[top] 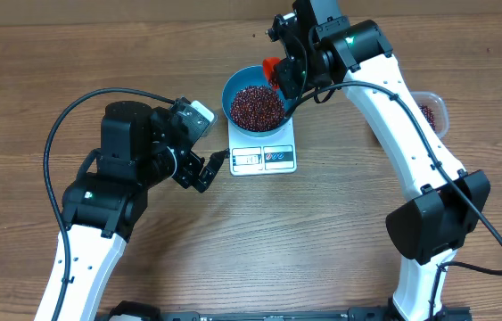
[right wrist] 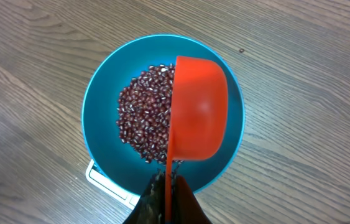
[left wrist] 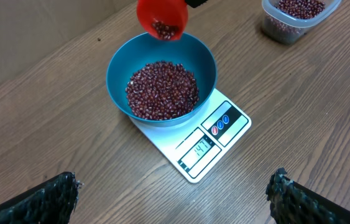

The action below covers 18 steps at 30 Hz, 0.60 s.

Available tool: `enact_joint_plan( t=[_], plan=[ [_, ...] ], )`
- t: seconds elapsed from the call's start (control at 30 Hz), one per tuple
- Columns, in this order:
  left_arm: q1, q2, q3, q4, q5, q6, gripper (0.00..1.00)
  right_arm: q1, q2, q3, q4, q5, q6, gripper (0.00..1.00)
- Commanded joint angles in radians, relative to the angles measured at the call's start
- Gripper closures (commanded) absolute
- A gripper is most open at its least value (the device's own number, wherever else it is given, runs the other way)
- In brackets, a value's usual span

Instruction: Scoop item into bowl and weigh 150g on scale

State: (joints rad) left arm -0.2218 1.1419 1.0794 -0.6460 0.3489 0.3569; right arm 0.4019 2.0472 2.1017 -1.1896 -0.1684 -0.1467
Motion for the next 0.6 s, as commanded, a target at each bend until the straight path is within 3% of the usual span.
enact_joint_plan(
  t=[0.0,0.57],
  plan=[
    [0.005,0.003,-0.002,0.003,0.014,-0.013,0.00,0.006,-0.040,0.029,0.006,-0.023,-0.009,0.96],
    [0.005,0.003,-0.002,0.003,0.014,-0.014,0.00,0.011,-0.041,0.052,0.006,-0.004,-0.073,0.96]
  ],
)
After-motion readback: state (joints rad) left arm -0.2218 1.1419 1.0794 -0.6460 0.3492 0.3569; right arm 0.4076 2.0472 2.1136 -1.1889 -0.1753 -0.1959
